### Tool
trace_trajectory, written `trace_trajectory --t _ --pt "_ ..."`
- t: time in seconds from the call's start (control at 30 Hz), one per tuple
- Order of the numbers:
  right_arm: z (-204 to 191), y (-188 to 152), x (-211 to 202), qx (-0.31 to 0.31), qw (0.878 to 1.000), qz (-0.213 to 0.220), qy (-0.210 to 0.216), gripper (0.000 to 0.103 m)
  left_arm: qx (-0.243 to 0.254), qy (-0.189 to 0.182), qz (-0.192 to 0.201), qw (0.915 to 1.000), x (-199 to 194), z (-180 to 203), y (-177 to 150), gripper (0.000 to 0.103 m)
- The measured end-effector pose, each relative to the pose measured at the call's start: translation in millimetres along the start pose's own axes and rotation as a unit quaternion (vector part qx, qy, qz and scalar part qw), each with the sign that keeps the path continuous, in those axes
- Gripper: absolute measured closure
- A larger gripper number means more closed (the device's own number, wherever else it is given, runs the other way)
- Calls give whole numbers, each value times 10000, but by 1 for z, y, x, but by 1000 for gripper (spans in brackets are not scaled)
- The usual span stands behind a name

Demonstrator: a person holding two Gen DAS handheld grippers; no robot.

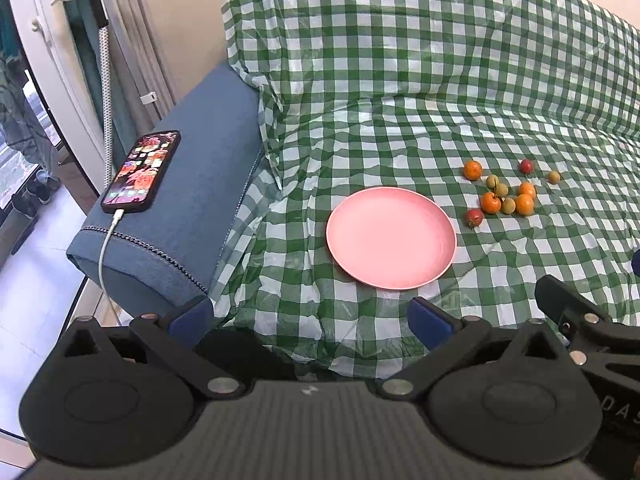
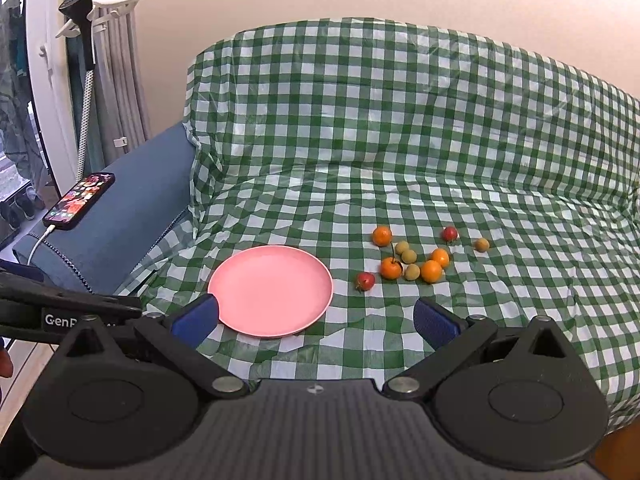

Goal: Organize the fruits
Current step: 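Move the right tool toward an orange while the left tool approaches another orange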

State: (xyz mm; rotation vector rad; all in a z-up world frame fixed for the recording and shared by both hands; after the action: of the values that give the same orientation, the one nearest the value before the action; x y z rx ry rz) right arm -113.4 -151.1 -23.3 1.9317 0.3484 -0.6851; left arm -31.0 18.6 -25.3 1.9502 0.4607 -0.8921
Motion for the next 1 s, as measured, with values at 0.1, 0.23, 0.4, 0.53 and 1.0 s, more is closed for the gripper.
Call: trace_trajectory --t 0.1,0.23,0.4,0.53,1.0 --pt "7 1 6 113 9999 -24 -21 1 73 -39 -51 10000 6 5 6 0" --pt "22 2 15 337 9994 -71 -87 1 218 -69 -103 9997 14 16 15 0" --pt "51 7 27 622 9976 7 -312 1 358 -354 -210 9985 31 36 34 0" --pt "85 17 40 809 9942 220 -681 1 439 -653 -95 9969 48 62 64 0" --pt "204 42 181 1545 9684 435 -1909 1 760 -1239 -74 9894 176 154 192 0"
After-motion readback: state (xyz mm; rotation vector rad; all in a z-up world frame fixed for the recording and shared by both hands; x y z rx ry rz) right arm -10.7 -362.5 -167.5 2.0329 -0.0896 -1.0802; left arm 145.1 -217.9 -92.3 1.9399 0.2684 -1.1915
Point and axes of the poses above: each gripper's, at about its wrist camera, not at the fingertips, and x roughly the way its jaws point, z to its right, y to its top, the point moved 5 cm from there along x, roughly the way its jaws point, and after that the axes turned 14 degrees about x, right-handed, at the moved point
